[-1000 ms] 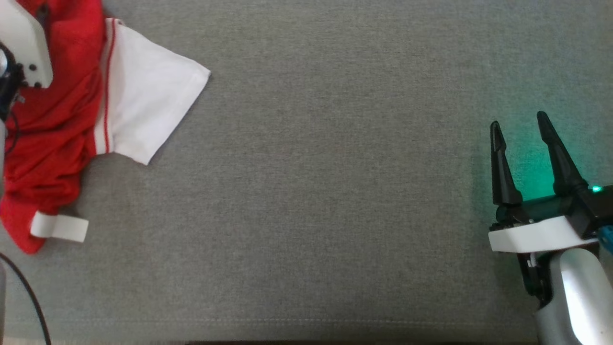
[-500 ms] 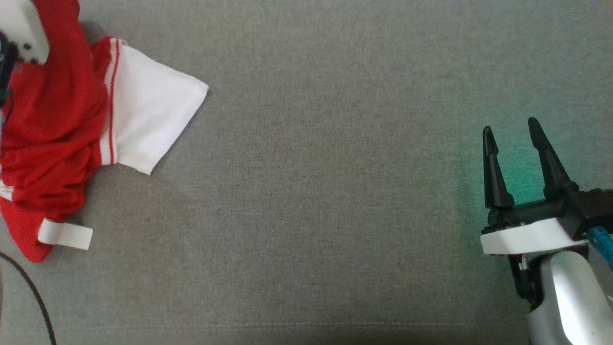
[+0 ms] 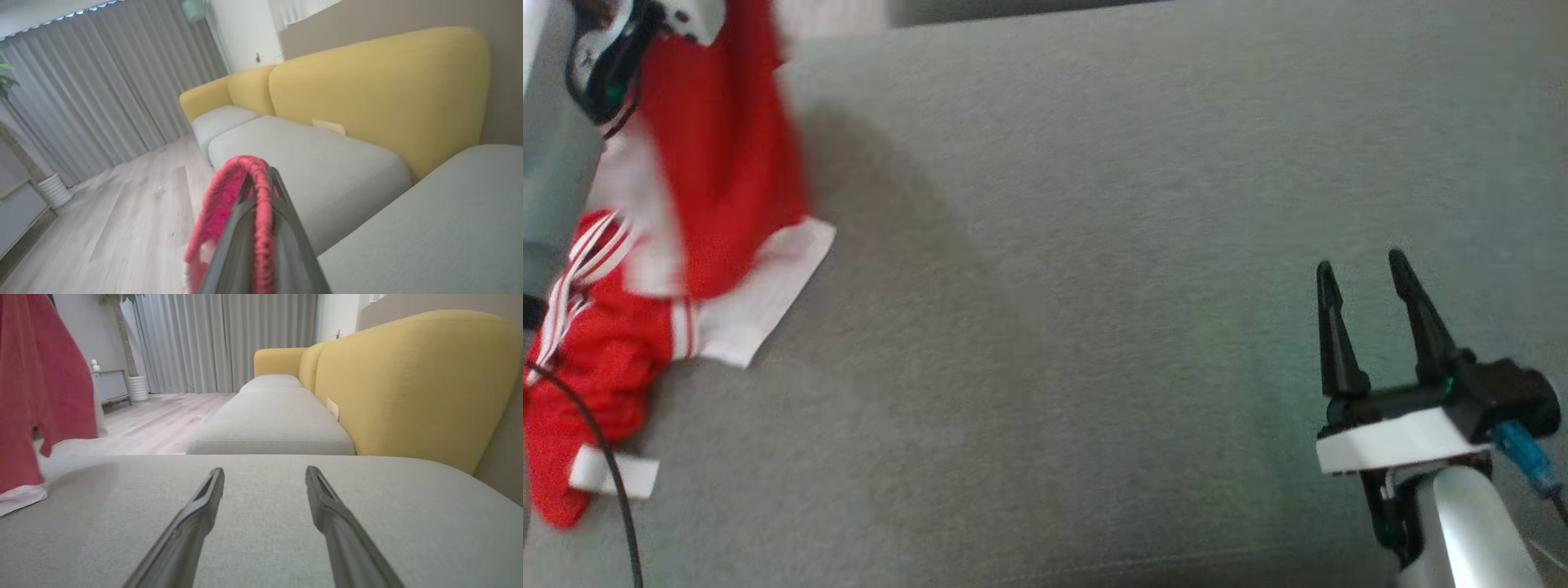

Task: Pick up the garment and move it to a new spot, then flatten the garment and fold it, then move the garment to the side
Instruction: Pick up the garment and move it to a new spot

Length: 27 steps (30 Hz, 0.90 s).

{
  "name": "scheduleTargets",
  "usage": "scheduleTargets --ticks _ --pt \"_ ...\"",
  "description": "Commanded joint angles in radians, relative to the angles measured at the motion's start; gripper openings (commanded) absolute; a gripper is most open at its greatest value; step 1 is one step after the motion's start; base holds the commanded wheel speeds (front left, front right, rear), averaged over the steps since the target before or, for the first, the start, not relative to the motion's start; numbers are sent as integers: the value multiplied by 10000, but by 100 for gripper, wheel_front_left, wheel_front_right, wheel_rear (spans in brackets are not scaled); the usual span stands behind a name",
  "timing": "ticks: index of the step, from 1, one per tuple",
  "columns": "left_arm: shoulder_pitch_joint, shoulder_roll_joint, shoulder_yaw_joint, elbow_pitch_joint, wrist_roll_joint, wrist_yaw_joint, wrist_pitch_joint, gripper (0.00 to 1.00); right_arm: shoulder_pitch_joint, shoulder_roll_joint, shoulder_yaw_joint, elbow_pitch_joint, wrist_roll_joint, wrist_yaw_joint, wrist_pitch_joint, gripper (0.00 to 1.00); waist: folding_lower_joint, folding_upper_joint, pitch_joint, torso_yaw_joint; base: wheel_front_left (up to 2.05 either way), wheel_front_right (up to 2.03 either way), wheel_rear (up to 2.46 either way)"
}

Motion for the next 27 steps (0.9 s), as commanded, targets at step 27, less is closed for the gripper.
scheduleTargets --ticks 27 --pt "3150 -1574 -3246 -1210 -776 113 -1799 0 738 71 -88 -390 876 -7 -111 100 0 0 -1052 -1946 0 0 0"
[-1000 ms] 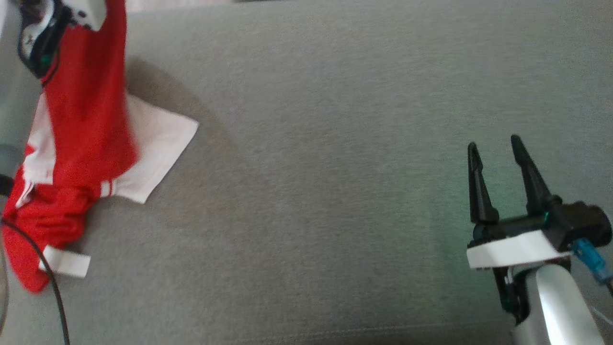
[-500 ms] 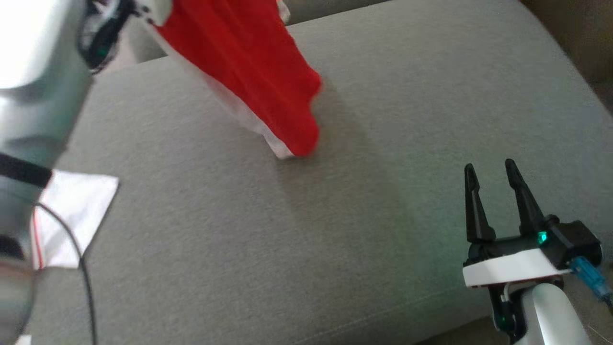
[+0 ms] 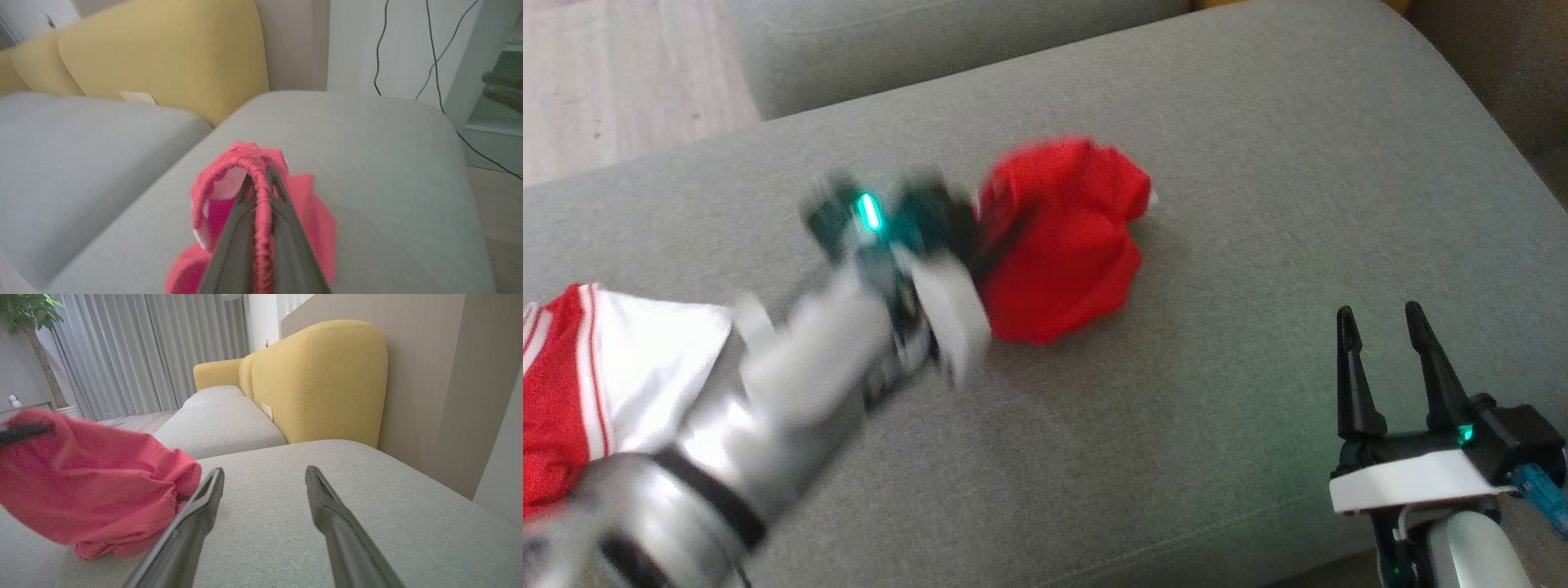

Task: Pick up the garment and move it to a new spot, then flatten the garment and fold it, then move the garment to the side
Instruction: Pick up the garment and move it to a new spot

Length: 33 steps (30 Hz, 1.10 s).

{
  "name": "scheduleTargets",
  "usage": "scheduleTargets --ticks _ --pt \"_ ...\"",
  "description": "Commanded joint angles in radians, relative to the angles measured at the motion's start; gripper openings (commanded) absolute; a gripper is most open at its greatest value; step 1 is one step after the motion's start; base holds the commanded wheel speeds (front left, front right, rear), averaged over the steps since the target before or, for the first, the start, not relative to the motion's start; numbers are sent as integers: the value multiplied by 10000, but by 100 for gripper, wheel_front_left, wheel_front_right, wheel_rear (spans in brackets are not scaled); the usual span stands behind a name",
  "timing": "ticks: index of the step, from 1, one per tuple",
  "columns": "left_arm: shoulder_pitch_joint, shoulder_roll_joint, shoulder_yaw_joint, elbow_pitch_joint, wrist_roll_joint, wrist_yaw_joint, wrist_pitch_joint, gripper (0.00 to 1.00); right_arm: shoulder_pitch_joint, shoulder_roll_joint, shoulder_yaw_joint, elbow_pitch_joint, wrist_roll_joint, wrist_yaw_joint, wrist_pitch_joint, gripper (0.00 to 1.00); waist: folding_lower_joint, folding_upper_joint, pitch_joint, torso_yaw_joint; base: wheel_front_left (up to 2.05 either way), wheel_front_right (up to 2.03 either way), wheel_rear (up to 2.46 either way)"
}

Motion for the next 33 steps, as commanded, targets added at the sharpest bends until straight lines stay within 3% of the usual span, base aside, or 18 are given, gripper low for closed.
scheduleTargets --ticks 1,6,11,12,13,19,27,30,33 --pt "450 109 399 -544 194 204 -116 0 -128 -25 201 -336 41 -7 -109 100 0 0 -141 207 0 0 0" --pt "2983 215 752 -1414 1072 846 -121 0 140 -25 26 -316 -48 -7 -109 100 0 0 -485 605 0 0 0" --pt "4815 28 1521 -2177 1761 1208 -122 0 550 -24 141 -129 -202 -7 -109 100 0 0 -897 1086 0 0 0" --pt "5100 -32 1754 -2382 1897 1297 -122 29 602 -24 144 -101 -212 -7 -109 100 0 0 -990 1161 0 0 0" --pt "5367 -74 1969 -2588 2060 1377 -122 100 648 -24 147 -79 -219 -7 -109 100 0 0 -1082 1228 0 0 0" --pt "6713 -210 3305 -3627 2407 1642 -123 100 822 -24 218 -35 -169 -7 -109 100 0 0 -1520 1532 0 0 0" --pt "8854 -388 6176 -5065 2677 2395 -123 100 1254 -24 108 3 -115 -7 -109 100 0 0 -2147 2037 0 0 0" --pt "9564 -707 7298 -5545 2974 2807 -123 100 1471 -24 89 -63 -77 -7 -109 100 0 0 -2330 2270 0 0 0" --pt "10334 -1021 8191 -5969 3376 2931 -123 100 1723 -24 141 -83 -45 -7 -109 100 0 0 -2486 2492 0 0 0"
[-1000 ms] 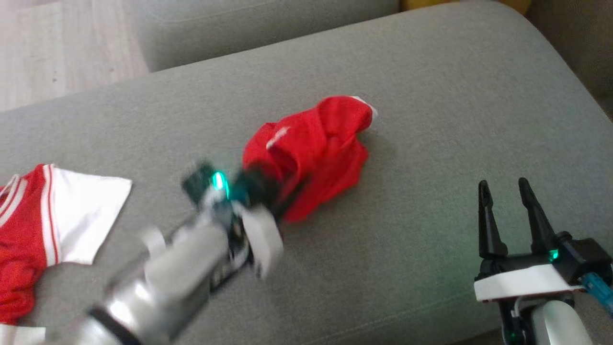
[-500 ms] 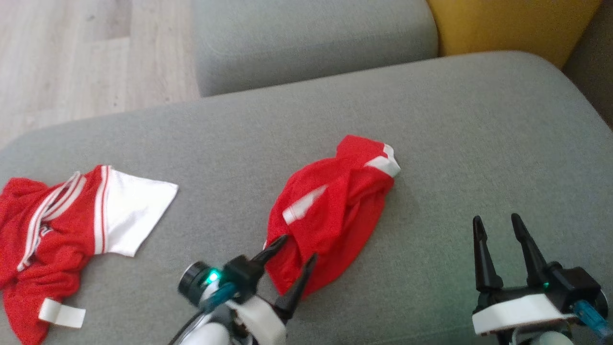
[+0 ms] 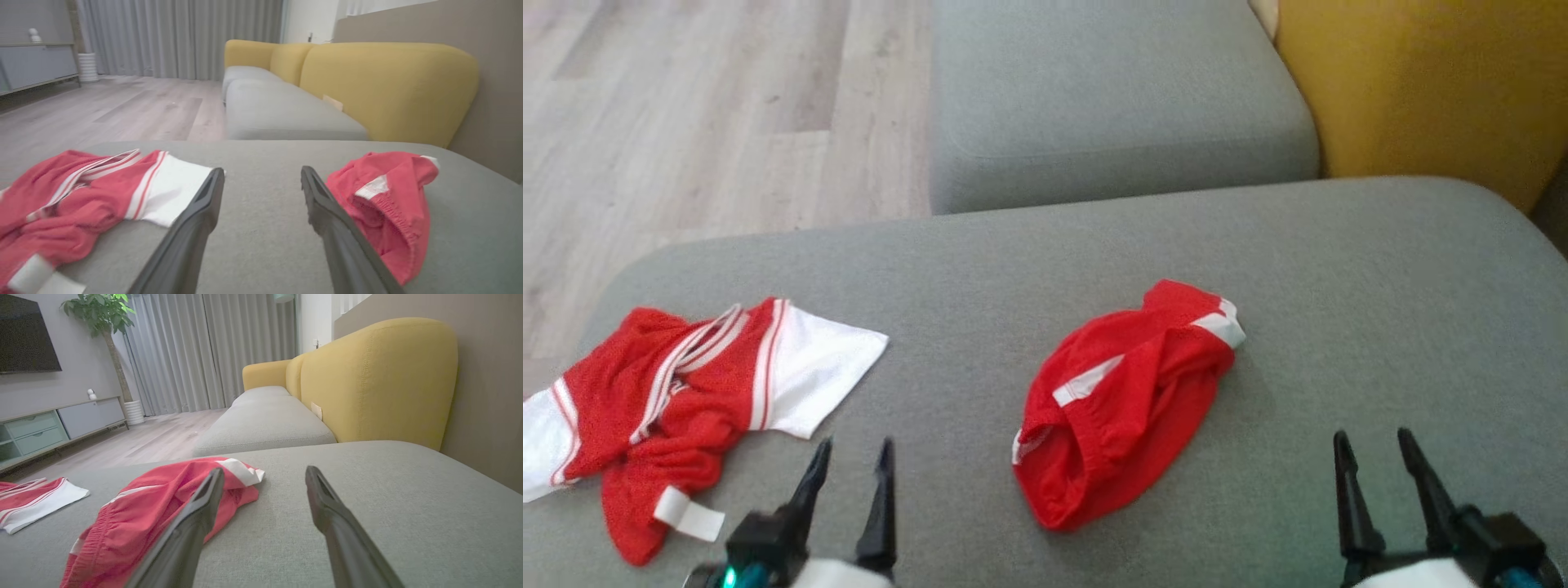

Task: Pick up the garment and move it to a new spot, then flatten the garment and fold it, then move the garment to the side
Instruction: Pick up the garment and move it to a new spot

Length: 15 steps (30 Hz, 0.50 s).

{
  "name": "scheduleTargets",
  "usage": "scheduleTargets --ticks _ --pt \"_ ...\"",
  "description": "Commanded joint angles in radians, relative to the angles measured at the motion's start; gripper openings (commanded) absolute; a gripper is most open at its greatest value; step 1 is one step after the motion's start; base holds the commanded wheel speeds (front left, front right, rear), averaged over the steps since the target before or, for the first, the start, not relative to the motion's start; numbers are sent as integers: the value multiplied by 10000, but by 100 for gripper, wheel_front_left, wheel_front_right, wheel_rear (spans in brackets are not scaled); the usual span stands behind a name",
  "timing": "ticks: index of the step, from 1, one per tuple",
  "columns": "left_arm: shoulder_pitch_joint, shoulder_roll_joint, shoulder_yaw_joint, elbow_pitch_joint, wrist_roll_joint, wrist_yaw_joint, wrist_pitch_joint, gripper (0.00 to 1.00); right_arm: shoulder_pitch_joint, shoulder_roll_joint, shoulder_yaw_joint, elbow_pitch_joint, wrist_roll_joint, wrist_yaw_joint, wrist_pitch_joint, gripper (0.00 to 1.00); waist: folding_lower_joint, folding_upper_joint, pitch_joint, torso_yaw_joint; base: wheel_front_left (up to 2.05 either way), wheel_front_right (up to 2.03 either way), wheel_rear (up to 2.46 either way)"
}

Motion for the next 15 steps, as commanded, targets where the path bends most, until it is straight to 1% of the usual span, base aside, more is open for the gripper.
scheduleTargets --ticks 1,4,5,6,8,9,15 --pt "-251 -68 527 -360 158 73 -123 100 -249 -59 285 -335 45 -9 -111 100 1 -1 -141 163 0 0 0" --pt "274 -317 1198 -623 622 165 -123 100 -90 -59 408 -342 65 -9 -111 100 1 -1 -214 298 0 0 0" --pt "407 -396 1381 -723 725 113 -124 100 -57 -59 470 -345 71 -9 -111 100 1 -1 -224 326 0 0 0" --pt "521 -474 1501 -821 782 -33 -124 100 -30 -59 551 -343 97 -9 -111 100 1 -1 -229 352 0 0 0" --pt "721 -597 1606 -915 860 -464 -124 100 -16 -59 866 -345 10 -9 -111 100 1 -1 -222 396 0 0 0" --pt "775 -642 1688 -958 964 -593 -124 100 -22 -59 1017 -330 -58 -9 -111 100 1 -1 -209 405 0 0 0" --pt "826 -896 2007 -1017 1525 -1045 -124 100 -225 -59 1246 -329 -176 -9 -111 100 1 -1 -38 471 0 0 0"
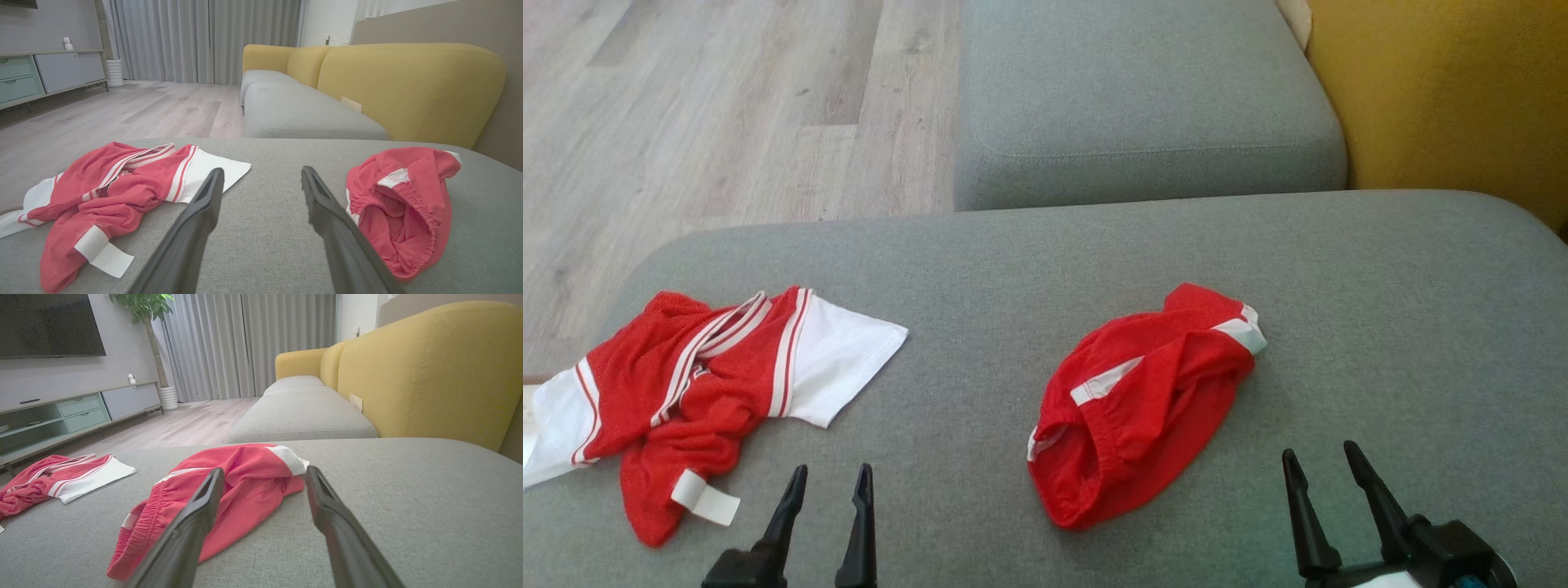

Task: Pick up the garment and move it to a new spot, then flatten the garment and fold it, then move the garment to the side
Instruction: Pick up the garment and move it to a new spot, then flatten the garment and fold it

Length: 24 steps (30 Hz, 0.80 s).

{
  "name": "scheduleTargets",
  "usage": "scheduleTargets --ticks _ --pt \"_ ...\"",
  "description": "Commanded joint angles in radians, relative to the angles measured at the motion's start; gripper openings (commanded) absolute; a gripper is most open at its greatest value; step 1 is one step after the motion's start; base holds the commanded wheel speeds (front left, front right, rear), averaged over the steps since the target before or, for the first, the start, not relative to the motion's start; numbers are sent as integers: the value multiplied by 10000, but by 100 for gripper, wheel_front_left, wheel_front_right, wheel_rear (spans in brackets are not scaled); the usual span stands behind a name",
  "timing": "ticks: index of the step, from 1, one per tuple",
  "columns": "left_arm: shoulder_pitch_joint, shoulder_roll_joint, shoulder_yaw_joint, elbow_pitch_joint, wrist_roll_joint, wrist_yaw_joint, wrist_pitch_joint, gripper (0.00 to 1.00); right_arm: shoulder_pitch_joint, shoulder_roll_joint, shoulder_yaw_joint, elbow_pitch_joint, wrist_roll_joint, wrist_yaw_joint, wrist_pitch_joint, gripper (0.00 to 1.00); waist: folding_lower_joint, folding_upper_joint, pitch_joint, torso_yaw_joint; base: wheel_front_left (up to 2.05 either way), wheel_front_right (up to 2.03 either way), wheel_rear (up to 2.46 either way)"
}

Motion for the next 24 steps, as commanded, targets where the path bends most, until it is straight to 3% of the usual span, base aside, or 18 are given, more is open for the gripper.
scheduleTargets --ticks 1,10,24 --pt "-510 -147 426 -316 160 -107 -124 100 -536 -80 261 -339 -51 -7 -111 100 1 -1 62 31 0 0 0" --pt "-714 -306 533 -225 468 -432 -124 100 -613 -80 135 -374 -28 -7 -111 100 1 -1 233 105 0 0 0" --pt "-906 -339 276 -44 655 -393 -124 100 -647 -80 6 -306 11 -7 -111 100 1 -1 180 91 0 0 0"
